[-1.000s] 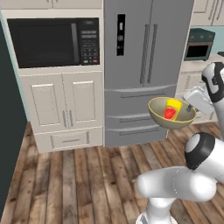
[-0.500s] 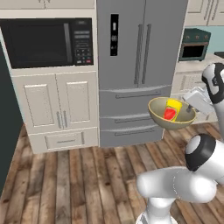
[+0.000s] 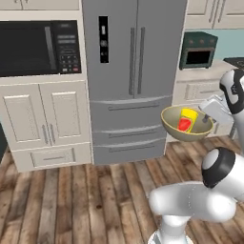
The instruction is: Place the cup inside the bowl on the dining table and move the bowl to any counter.
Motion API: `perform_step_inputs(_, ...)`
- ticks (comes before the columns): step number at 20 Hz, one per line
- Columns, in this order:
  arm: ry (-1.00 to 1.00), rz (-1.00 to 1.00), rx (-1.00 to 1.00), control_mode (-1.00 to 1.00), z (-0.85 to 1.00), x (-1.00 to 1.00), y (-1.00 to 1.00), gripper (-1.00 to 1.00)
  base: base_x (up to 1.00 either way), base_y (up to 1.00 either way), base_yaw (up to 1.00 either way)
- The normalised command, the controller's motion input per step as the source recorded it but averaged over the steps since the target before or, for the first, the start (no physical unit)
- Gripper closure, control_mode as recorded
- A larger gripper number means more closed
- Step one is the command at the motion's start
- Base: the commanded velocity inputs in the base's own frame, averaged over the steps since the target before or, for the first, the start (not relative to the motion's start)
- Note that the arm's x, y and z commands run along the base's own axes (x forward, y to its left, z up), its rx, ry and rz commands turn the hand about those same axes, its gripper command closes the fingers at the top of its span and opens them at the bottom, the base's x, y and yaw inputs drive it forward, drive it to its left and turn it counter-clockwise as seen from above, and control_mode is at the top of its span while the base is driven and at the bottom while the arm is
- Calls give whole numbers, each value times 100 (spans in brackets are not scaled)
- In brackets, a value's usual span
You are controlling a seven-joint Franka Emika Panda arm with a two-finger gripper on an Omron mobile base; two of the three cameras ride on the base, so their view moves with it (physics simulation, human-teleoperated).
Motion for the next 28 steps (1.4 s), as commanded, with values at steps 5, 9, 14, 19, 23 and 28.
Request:
perform_step_inputs(5, 0, 0, 0, 100, 0, 0, 0, 100, 42, -83, 0)
perform_step_inputs(9, 0, 0, 0, 100, 0, 0, 0, 100, 36, -82, 0)
perform_step_inputs(14, 0, 0, 0, 100, 0, 0, 0, 100, 24, -81, 0)
perform_step_inputs(19, 0, 0, 0, 100, 0, 0, 0, 100, 21, -79, 0)
perform_step_inputs(23, 0, 0, 0, 100, 0, 0, 0, 100, 19, -74, 0)
perform_step_inputs(28, 0, 0, 0, 100, 0, 0, 0, 100, 23, -72, 0)
